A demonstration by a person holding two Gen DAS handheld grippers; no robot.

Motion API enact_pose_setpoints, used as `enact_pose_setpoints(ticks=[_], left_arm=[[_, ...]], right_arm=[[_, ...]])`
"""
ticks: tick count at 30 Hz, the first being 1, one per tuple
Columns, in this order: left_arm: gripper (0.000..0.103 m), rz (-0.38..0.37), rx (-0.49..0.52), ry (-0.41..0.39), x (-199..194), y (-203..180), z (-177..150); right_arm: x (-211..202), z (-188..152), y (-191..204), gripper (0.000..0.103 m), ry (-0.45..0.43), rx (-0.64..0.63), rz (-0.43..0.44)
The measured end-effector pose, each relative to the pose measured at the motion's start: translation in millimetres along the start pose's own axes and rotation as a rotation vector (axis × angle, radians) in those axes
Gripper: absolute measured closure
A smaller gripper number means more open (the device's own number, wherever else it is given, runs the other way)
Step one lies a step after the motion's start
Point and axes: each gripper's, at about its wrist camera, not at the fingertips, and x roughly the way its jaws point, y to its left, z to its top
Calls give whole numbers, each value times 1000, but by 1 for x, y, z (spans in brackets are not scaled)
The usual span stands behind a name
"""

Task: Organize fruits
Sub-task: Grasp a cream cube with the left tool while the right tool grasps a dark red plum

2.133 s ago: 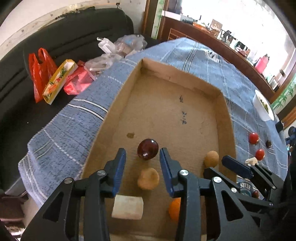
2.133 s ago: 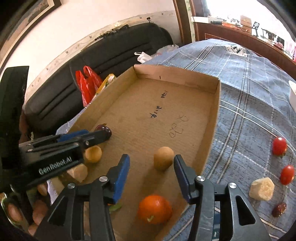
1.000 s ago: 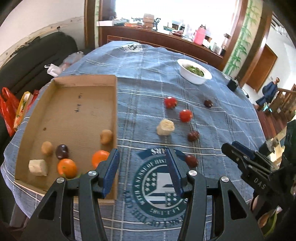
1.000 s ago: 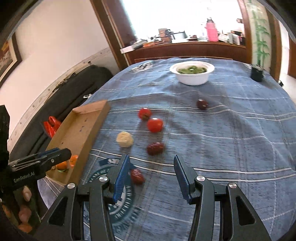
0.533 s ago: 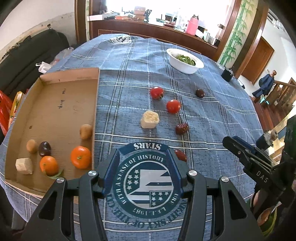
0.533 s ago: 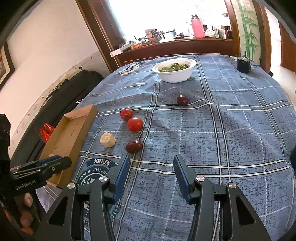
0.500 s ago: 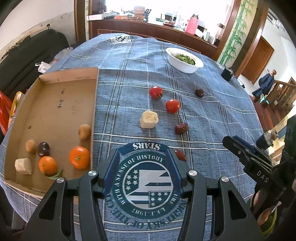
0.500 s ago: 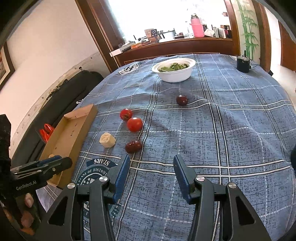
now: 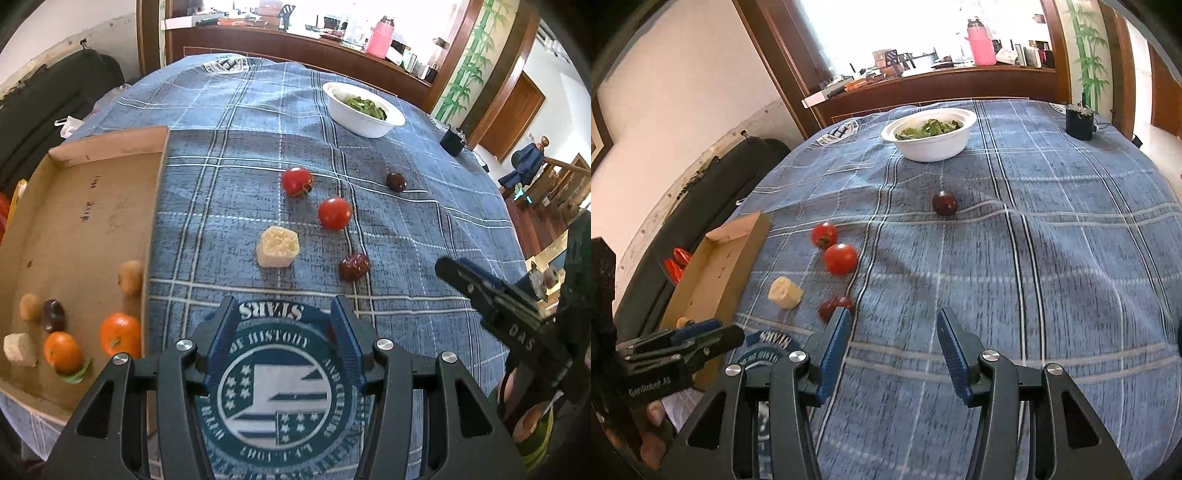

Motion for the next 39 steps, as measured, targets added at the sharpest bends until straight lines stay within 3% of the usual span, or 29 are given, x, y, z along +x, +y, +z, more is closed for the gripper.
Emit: enact_pose_setpoints(ticks=[10,20,23,24,25,27,39], left_arm=[[53,-7,-10,41,34,4,14],[53,7,-9,62,60,7,26],[57,32,13,45,63,3,26],[68,58,28,36,64,1,26],[72,74,38,30,64,0,25],[75,69,38,27,64,2,26],[76,56,25,-10,40,5,22]], right_arm=[[62,61,-19,54,23,-8,-72],[111,90,-27,57,59,-37,-123],[115,93,-30,58,50,-43,-148],[116,93,-33,63,49,-40,-152],[117,92,-35,71,51,-40,-167],[118,92,-41,75,54,-22,-170],[77,85,-32,75,-2,-6,-113]])
